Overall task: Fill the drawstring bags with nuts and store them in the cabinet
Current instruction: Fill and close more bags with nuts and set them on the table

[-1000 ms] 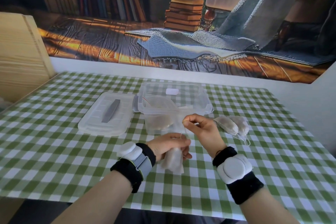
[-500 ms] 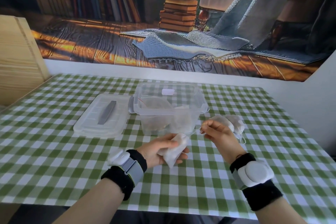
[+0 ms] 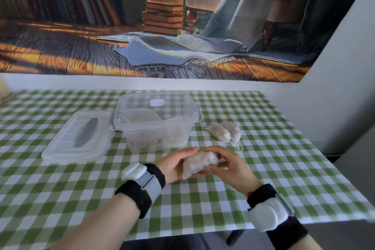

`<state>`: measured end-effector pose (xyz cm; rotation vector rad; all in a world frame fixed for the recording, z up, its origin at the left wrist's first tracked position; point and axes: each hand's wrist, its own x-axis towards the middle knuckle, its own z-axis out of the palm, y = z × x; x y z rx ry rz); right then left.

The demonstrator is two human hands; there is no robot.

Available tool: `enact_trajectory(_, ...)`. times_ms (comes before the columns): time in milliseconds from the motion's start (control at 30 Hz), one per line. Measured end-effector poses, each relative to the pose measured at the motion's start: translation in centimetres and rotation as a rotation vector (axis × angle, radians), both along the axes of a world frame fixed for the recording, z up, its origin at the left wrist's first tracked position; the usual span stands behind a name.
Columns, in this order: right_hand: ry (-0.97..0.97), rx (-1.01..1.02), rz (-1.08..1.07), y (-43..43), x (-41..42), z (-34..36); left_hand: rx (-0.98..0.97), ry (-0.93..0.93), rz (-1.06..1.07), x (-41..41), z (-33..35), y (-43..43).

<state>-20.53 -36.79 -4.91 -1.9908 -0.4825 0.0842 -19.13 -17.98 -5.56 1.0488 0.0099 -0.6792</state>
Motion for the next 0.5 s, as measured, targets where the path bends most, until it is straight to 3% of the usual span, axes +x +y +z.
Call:
enact_trajectory(167, 0.005, 0.119, -0.199, -2.8, 0.2, -0.5, 0.022, -0.009, 0.018, 0.9, -0.6, -2.0)
enact_trajectory(300, 0.023, 0.238, -0.617, -6.0, 2.5, -0.8, 0.104, -0.098, 0.093, 1.5, -1.8, -2.7)
enact_trajectory(400, 0.032, 0.132, -0.825, -8.2, 5.6, -1.5, 0.324, -0.255, 0.265, 1.8, -2.8, -2.5)
enact_trajectory(500, 0.056, 0.094, -0.891, -9.1, 8.6, -2.7, 0.361, -0.315, 0.339, 1.9, -3.3, -2.0)
